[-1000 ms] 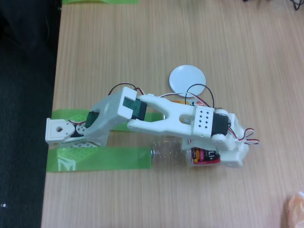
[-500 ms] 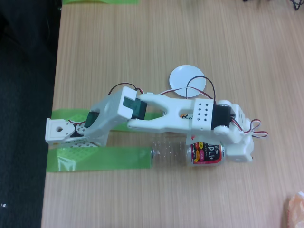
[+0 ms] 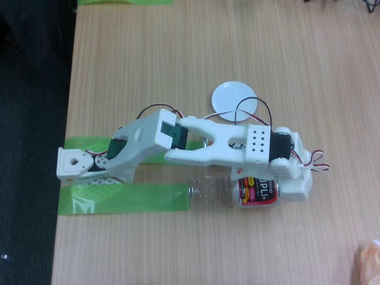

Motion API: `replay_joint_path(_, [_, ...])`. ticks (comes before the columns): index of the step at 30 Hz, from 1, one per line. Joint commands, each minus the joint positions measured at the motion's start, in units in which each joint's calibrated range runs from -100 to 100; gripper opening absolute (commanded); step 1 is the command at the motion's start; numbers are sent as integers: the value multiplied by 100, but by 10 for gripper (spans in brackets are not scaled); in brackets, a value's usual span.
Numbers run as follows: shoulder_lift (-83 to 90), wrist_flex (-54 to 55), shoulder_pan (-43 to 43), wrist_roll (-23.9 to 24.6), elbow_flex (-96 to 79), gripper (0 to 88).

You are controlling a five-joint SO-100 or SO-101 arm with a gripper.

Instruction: Pick up the plastic bottle and stand it up on the white place

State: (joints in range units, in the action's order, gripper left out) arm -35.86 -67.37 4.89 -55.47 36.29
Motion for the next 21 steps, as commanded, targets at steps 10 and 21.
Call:
replay_joint_path(10, [-450, 59, -23, -3, 568, 395])
replay_joint_path(21, [-1231, -26, -23, -3, 1546, 395])
